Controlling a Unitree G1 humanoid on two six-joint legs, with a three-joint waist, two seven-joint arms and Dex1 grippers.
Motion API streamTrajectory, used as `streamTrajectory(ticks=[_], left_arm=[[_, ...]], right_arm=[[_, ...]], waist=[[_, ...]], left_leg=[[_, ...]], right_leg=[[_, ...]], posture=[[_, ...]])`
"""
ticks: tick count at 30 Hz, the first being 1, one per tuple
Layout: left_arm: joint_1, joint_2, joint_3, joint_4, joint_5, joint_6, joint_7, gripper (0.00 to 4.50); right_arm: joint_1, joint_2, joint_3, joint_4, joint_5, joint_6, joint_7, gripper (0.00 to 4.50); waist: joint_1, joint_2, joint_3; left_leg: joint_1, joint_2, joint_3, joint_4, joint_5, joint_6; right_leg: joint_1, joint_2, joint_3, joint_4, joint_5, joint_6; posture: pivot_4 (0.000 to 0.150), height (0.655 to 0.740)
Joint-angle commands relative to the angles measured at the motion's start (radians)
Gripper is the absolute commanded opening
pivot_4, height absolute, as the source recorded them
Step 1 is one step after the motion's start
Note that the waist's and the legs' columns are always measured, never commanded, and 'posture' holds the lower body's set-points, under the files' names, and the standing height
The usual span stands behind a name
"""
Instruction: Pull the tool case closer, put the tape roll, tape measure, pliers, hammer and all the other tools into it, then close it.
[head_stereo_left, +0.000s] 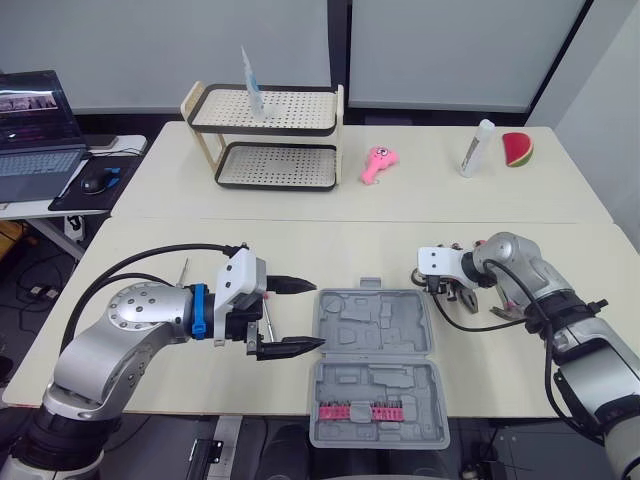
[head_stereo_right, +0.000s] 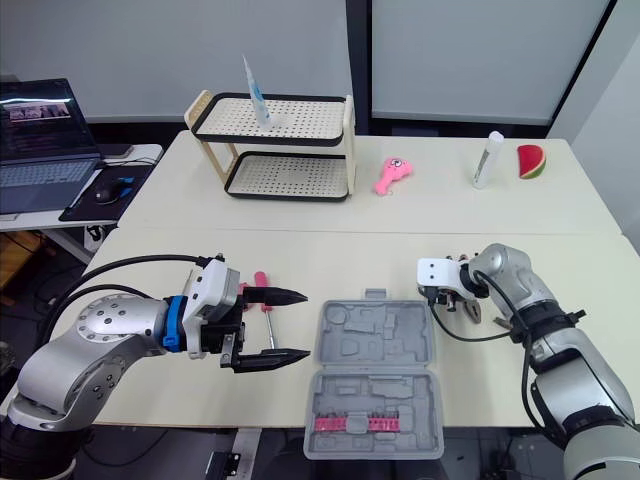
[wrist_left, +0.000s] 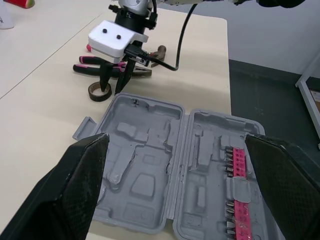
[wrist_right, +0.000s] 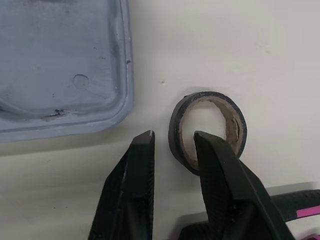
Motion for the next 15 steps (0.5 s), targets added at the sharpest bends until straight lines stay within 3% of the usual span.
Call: streamTrajectory(ticks=[1,7,15], left_arm=[[-0.005,0.002,-0.006,-0.019,0.004,-0.014,0.003,4.50],[0.014,0.009,0.003,0.007,0.025,-0.036,-0.006,4.50],[0.098,0.057,0.086,0.069,0.075,-0.118,-0.018,4.50]], right_arm=[[-0.023,-0.005,-0.017,-0.016,-0.001,0.000,-0.001,0.68],[-0.008,-0.008,-0.039,-0.044,0.015,0.032,-0.004,0.01],[0.029,-0.041,-0.149,-0.307,0.141,0.239,0.068,0.01]], waist=[[0.000,0.000,0.000],[0.000,0.000,0.000],[0.001,0.000,0.000]], left_leg=[[0.000,0.000,0.000,0.000,0.000,0.000],[0.000,0.000,0.000,0.000,0.000,0.000],[-0.002,0.000,0.001,0.000,0.000,0.000]], right_leg=[[0.000,0.000,0.000,0.000,0.000,0.000],[-0.001,0.000,0.000,0.000,0.000,0.000],[-0.004,0.000,0.001,0.004,0.000,0.000]], posture=[[0.150,0.7290],[0.150,0.7290],[0.150,0.7290]])
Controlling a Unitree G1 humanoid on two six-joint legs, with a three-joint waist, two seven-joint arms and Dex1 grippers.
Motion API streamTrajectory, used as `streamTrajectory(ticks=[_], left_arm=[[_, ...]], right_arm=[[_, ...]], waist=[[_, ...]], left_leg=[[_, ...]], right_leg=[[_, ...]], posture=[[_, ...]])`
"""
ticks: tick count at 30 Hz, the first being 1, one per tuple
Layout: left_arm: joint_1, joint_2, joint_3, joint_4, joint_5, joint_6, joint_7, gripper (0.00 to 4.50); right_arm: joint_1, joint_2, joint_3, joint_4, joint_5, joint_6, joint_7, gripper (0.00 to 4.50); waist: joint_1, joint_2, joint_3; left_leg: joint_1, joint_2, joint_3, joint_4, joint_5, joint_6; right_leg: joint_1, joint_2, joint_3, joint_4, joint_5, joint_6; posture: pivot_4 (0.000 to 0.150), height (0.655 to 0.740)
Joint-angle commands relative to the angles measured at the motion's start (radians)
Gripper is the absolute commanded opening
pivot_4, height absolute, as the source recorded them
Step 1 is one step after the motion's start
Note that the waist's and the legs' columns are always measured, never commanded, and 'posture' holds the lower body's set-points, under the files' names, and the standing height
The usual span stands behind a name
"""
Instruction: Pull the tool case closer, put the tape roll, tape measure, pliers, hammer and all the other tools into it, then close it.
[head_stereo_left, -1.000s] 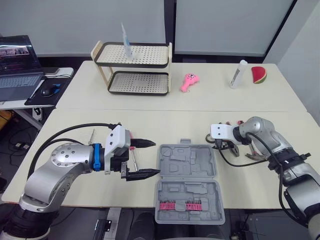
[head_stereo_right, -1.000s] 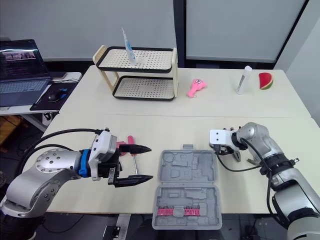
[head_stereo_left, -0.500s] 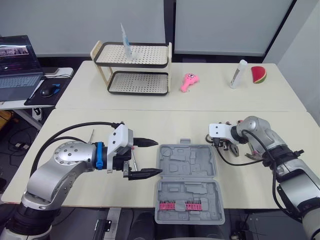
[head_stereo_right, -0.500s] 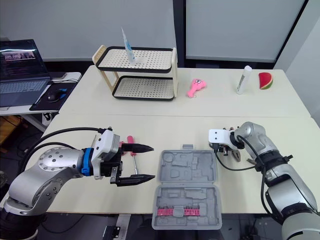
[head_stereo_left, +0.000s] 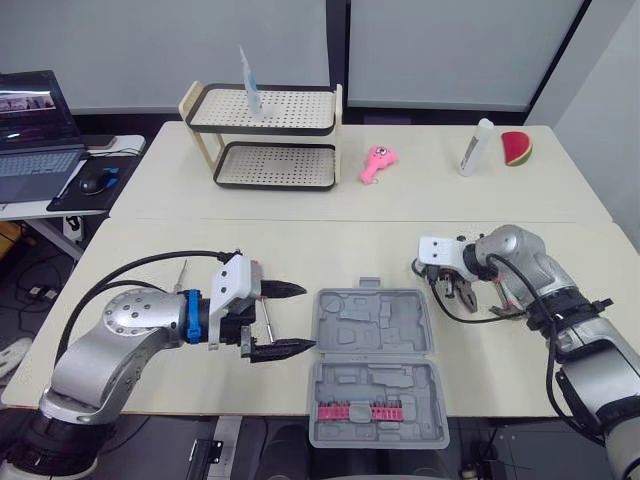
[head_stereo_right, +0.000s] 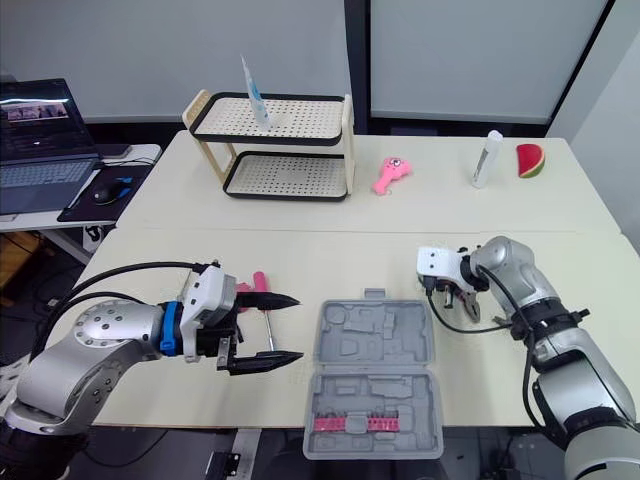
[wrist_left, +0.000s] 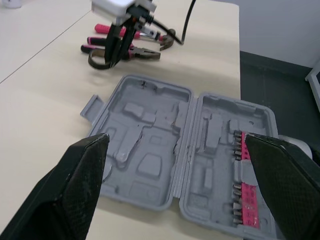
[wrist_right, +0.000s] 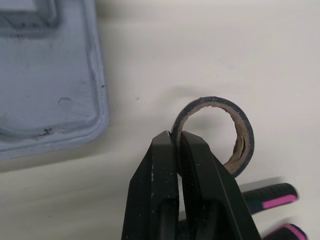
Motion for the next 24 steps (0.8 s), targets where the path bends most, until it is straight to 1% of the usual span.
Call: streamTrajectory(ticks=[1,4,6,9,11,16,24], left_arm=[[0.049,0.042,0.077,0.020,0.039,-0.069,-0.011,4.50],[0.101,0.079,0.115,0.051,0.064,-0.115,-0.037,4.50],[0.124,0.097,0.127,0.065,0.078,-0.139,-0.048,4.50],[0.145,0.111,0.132,0.077,0.098,-0.170,-0.061,4.50],[0.150,0.112,0.134,0.075,0.094,-0.174,-0.063,4.50],[0.158,0.121,0.139,0.069,0.089,-0.172,-0.070,4.50],[0.160,0.135,0.142,0.069,0.091,-0.164,-0.075,4.50]], right_arm=[[0.033,-0.023,-0.092,-0.225,0.106,0.172,0.062,0.01],[0.082,-0.005,-0.122,-0.453,0.196,0.404,0.095,0.01],[0.109,0.022,-0.117,-0.566,0.247,0.530,0.089,0.01],[0.138,0.101,-0.089,-0.696,0.314,0.707,0.041,0.01],[0.154,0.162,-0.057,-0.735,0.340,0.778,-0.002,0.01],[0.154,0.287,0.016,-0.681,0.358,0.808,-0.120,0.01],[0.132,0.376,0.095,-0.521,0.347,0.721,-0.222,0.01]], waist=[[0.001,0.000,0.000],[0.001,0.000,0.000],[0.001,0.000,0.000],[0.001,0.000,0.000],[0.000,0.000,0.000],[-0.001,0.000,0.000],[-0.004,0.000,0.000]], left_leg=[[0.000,0.000,0.000,0.000,0.000,0.000],[-0.001,0.000,0.000,0.000,0.000,0.000],[-0.001,0.001,-0.001,0.000,-0.001,0.002],[-0.001,0.000,-0.001,0.000,-0.002,0.004],[-0.001,0.001,-0.001,0.000,-0.002,0.004],[-0.002,0.000,-0.001,0.000,-0.002,0.004],[-0.001,0.000,-0.001,-0.001,-0.002,0.004]], right_leg=[[0.000,0.000,0.000,0.000,0.000,0.000],[-0.002,-0.001,0.000,0.001,0.000,0.000],[-0.003,-0.001,0.000,0.002,0.000,0.000],[-0.004,-0.001,0.001,0.003,0.000,0.000],[-0.004,-0.001,0.001,0.004,0.000,0.000],[-0.008,-0.001,0.001,0.008,0.000,0.000],[-0.009,0.000,0.000,0.009,0.000,0.000]], posture=[[0.150,0.7290],[0.150,0.7290],[0.150,0.7290],[0.150,0.7290],[0.150,0.7290],[0.150,0.7290],[0.150,0.7290]])
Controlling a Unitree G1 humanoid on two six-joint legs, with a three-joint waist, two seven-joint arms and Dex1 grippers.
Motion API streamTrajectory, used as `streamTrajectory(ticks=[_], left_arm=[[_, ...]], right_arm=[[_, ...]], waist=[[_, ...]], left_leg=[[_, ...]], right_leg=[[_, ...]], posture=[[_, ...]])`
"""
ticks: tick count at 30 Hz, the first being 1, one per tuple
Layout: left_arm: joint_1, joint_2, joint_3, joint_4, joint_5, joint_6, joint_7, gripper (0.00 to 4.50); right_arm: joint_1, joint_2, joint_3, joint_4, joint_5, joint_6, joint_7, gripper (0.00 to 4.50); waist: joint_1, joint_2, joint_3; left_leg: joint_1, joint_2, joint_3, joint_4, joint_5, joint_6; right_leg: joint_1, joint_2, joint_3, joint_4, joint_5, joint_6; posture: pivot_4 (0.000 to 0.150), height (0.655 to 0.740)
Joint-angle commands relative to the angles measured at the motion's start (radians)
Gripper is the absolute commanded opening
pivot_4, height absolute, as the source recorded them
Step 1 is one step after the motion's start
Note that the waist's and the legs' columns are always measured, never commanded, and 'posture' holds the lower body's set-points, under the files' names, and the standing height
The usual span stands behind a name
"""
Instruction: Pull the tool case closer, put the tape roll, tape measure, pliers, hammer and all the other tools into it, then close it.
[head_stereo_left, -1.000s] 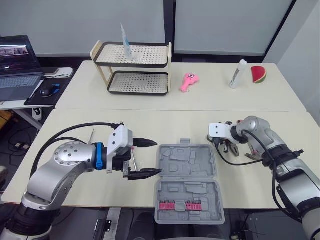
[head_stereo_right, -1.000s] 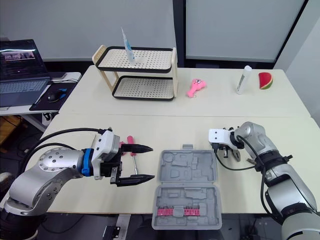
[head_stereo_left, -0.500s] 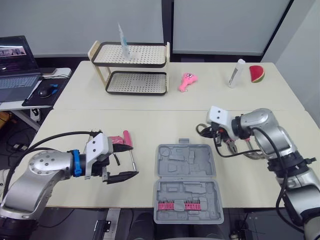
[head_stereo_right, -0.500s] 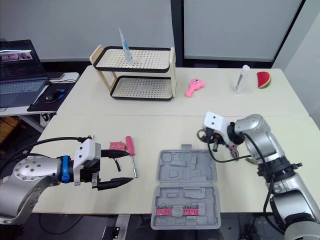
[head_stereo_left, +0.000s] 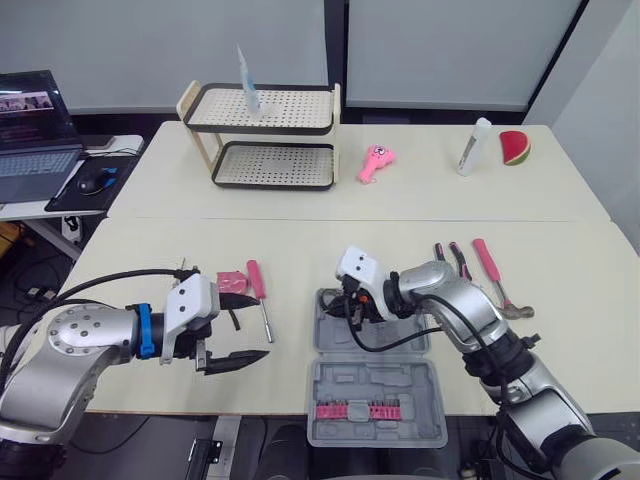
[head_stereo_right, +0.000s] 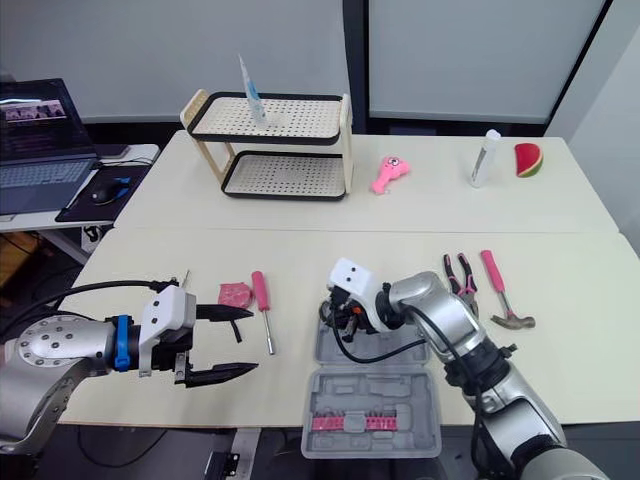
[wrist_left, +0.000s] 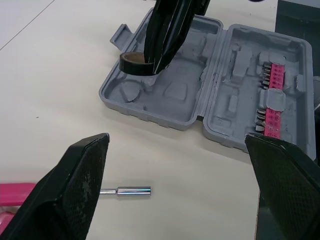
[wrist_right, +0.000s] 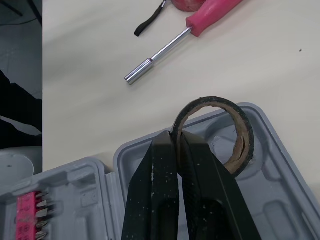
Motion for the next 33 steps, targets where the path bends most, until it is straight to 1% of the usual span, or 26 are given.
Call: streamTrajectory(ticks=[1,12,29,31,33], left_arm=[[0.002,0.019,0.029,-0.018,-0.004,-0.001,-0.006,4.50],[-0.006,0.024,0.023,-0.031,0.000,0.017,0.001,4.50],[0.003,0.013,0.016,-0.031,0.007,0.010,0.007,4.50],[0.008,0.012,0.018,-0.034,0.006,0.010,0.008,4.50],[0.011,0.011,0.018,-0.035,0.007,0.008,0.009,4.50]], right_arm=[[-0.025,0.024,0.021,0.046,-0.004,-0.065,-0.039,0.01],[-0.066,0.048,0.060,0.189,-0.028,-0.179,-0.076,0.01],[-0.088,0.064,0.074,0.277,-0.048,-0.221,-0.070,0.01],[-0.088,0.064,0.066,0.263,-0.043,-0.223,-0.070,0.61],[-0.090,0.066,0.053,0.237,-0.029,-0.214,-0.064,0.89]], waist=[[-0.001,0.000,0.000],[-0.007,0.000,0.000],[-0.020,0.000,0.000],[-0.020,0.000,0.000],[-0.020,0.000,0.000]], left_leg=[[0.000,0.000,0.000,0.000,0.000,0.000],[0.000,0.000,0.000,0.000,0.000,0.000],[0.000,0.001,-0.001,-0.001,0.000,0.000],[0.000,0.001,-0.001,-0.001,0.000,0.000],[0.000,0.001,-0.001,-0.001,0.000,0.000]], right_leg=[[0.000,0.000,0.000,0.000,0.000,0.000],[0.000,0.000,0.000,0.000,0.000,0.000],[-0.001,0.000,0.000,0.001,0.000,0.000],[-0.001,0.000,0.000,0.001,0.000,0.000],[-0.001,0.000,0.000,0.001,0.000,0.000]], posture=[[0.150,0.7290],[0.150,0.7290],[0.150,0.7290],[0.150,0.7290],[0.150,0.7290]])
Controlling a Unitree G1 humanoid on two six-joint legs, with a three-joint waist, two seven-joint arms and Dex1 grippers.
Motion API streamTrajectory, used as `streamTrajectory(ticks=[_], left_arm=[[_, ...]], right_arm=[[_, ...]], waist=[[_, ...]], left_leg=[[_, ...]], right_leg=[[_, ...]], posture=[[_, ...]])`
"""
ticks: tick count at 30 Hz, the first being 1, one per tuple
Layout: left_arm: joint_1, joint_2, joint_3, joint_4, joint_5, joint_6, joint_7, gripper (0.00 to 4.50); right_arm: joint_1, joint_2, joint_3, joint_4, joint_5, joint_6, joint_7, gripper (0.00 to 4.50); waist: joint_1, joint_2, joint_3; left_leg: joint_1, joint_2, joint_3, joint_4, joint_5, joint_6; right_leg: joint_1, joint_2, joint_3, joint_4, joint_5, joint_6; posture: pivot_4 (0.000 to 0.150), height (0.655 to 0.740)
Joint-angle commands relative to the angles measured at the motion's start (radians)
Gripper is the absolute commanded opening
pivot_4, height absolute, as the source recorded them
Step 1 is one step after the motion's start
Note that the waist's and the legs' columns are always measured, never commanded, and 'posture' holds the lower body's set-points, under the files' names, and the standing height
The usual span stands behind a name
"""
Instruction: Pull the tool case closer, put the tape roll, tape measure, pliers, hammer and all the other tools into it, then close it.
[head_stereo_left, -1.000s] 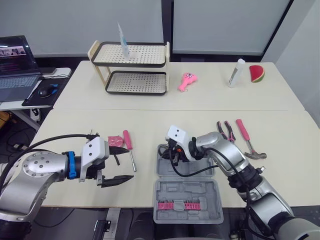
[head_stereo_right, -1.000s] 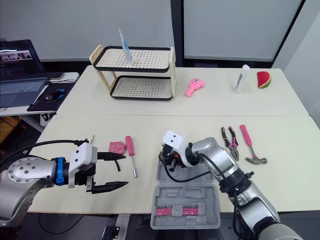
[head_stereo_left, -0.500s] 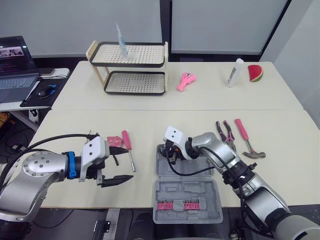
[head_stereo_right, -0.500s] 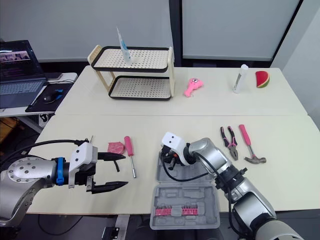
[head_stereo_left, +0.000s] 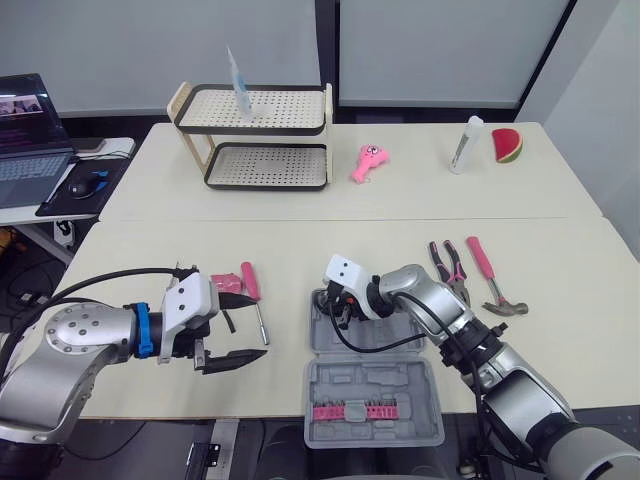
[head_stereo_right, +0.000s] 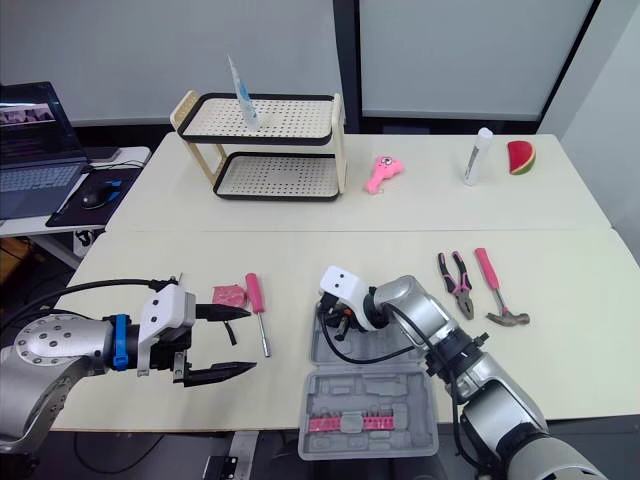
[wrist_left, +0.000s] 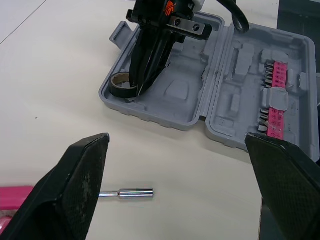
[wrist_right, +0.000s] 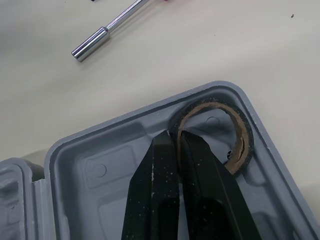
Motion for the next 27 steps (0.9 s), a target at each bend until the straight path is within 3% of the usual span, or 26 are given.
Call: streamTrajectory(ticks=[1,5,8,13,20,24,27], left_arm=[[0.010,0.005,0.018,-0.030,0.001,-0.015,0.001,4.50],[0.019,0.005,0.024,-0.031,0.000,-0.016,0.001,4.50],[0.020,0.004,0.029,-0.029,-0.005,-0.015,0.002,4.50],[0.015,0.005,0.034,-0.026,-0.013,-0.010,0.001,4.50],[0.015,0.009,0.041,-0.017,-0.015,-0.015,-0.007,4.50],[0.013,0.009,0.041,-0.021,-0.017,-0.011,-0.006,4.50],[0.012,0.008,0.042,-0.024,-0.020,-0.007,-0.002,4.50]], right_arm=[[-0.023,0.009,-0.035,-0.075,0.033,0.016,0.015,1.08],[-0.013,-0.003,-0.060,-0.163,0.078,0.062,0.035,1.73],[0.011,-0.021,-0.070,-0.207,0.098,0.036,0.043,1.73],[0.071,-0.060,-0.037,-0.163,0.032,-0.211,0.015,1.73],[0.106,-0.014,-0.050,-0.088,0.007,-0.334,-0.021,1.73],[0.102,0.004,-0.060,-0.050,0.004,-0.352,-0.029,1.00],[0.099,0.007,-0.059,-0.029,-0.004,-0.369,-0.033,1.00]], waist=[[0.000,0.000,0.000],[0.000,0.000,0.000],[0.000,0.000,0.000],[0.001,0.000,0.000],[-0.002,0.000,0.000],[-0.002,0.000,0.000],[0.000,0.000,0.000]], left_leg=[[0.000,0.000,0.000,0.000,0.000,0.000],[0.000,0.000,0.000,0.000,0.000,0.000],[0.000,0.000,-0.001,0.000,0.000,0.000],[0.000,0.000,-0.001,0.000,0.000,0.000],[0.000,0.001,0.000,-0.001,0.000,0.000],[0.000,0.001,0.000,-0.001,0.000,0.000],[0.000,0.000,0.000,0.000,0.000,0.000]], right_leg=[[0.000,0.000,0.000,0.000,0.000,0.000],[0.000,0.000,0.000,0.000,0.000,0.000],[0.000,0.000,0.000,0.000,0.000,0.000],[0.000,0.000,0.000,0.000,0.000,0.000],[0.000,0.000,0.000,0.000,0.000,0.000],[0.000,0.000,0.000,0.000,0.000,0.000],[0.000,0.000,0.000,0.000,0.000,0.000]], posture=[[0.150,0.7290],[0.150,0.7290],[0.150,0.7290],[0.150,0.7290],[0.150,0.7290],[0.150,0.7290],[0.150,0.7290]])
